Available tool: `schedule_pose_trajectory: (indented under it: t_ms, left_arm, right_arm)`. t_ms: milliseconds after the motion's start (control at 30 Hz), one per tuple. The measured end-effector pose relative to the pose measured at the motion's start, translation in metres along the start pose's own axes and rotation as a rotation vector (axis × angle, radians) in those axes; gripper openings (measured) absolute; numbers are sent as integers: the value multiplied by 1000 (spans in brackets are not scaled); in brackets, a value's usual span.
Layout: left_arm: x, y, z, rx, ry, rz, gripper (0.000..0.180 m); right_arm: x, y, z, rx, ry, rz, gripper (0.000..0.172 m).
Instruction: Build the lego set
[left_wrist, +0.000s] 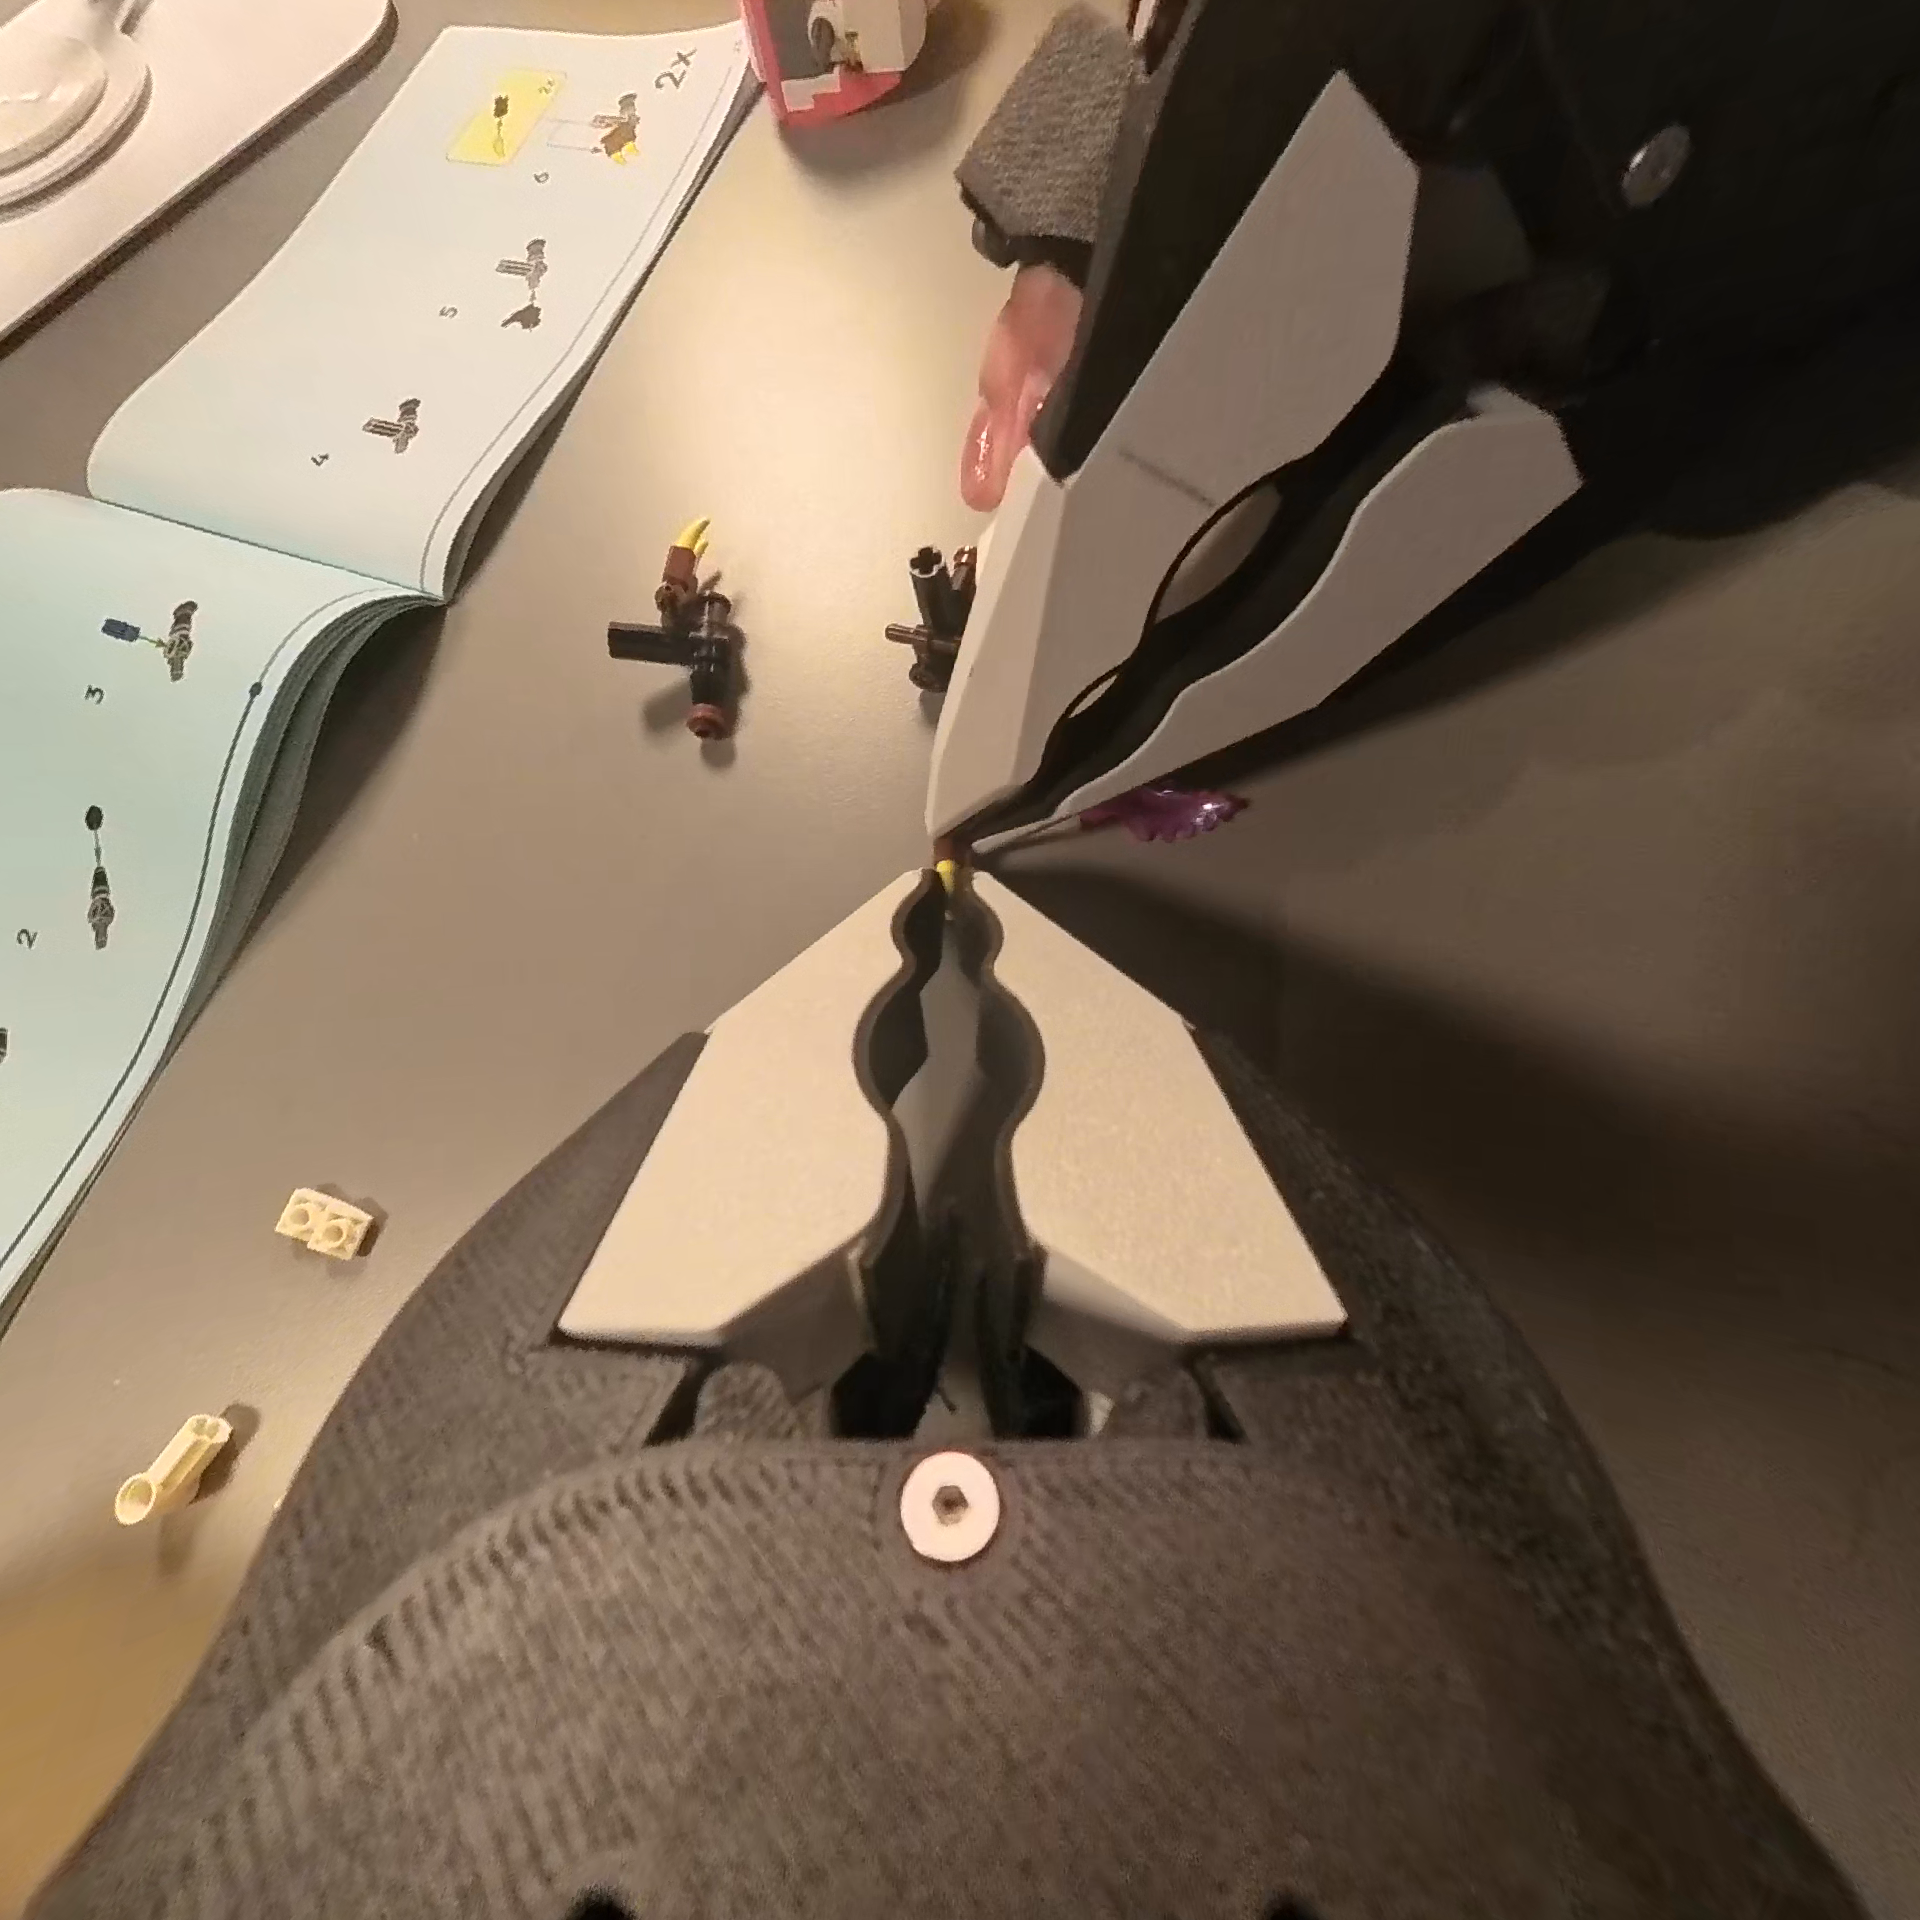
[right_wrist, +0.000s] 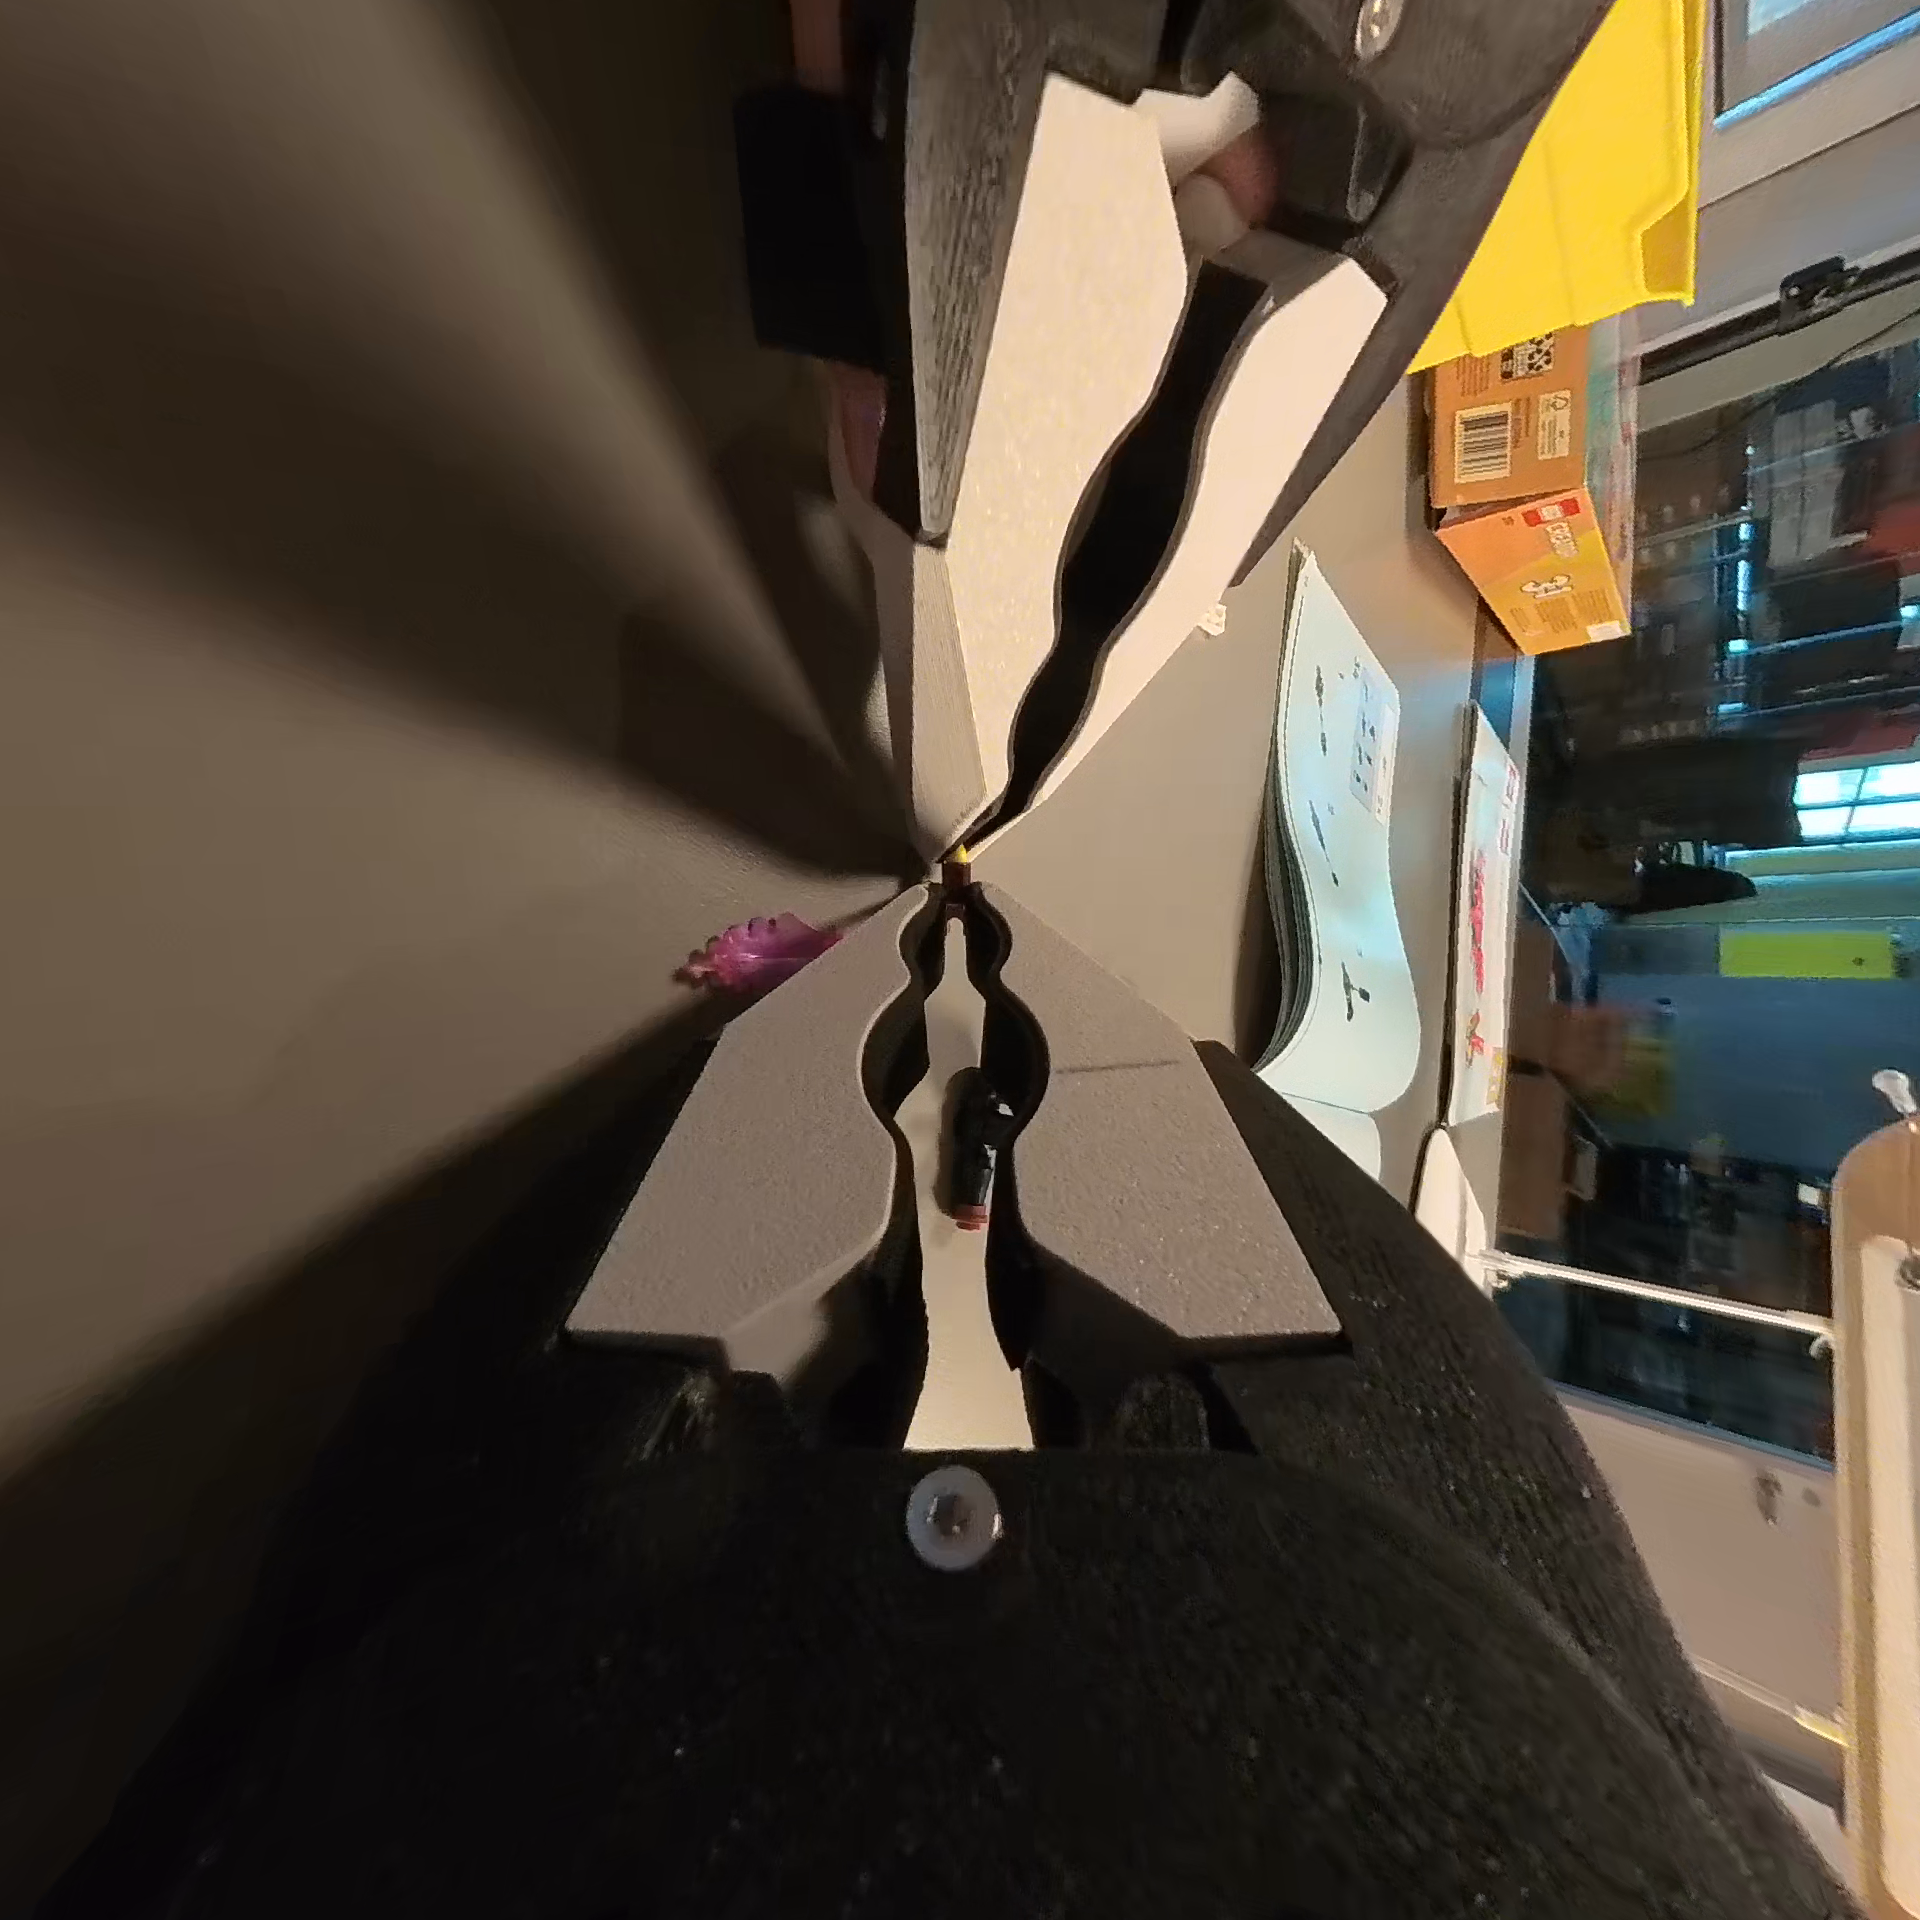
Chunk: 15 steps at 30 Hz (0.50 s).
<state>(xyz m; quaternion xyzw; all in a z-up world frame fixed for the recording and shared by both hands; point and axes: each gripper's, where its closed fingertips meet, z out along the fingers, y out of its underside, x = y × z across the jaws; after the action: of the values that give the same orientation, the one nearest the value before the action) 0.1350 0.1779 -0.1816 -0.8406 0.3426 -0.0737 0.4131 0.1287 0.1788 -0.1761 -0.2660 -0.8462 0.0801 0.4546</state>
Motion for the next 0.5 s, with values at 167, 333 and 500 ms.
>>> schedule_pose_trajectory:
  t_ms: [167,333,500]
  left_arm:
    - [-1,0,0,1,-3,-11,0]
    - [-7,-8,-4,65,-34,-16,1]
    - [-11,-18,-14,162,2,-94,1]
  right_arm:
    - [1,0,1,17,6,12,1]
    - [13,-1,-5,126,11,199,14]
    - [35,5,-20,205,53,324,28]
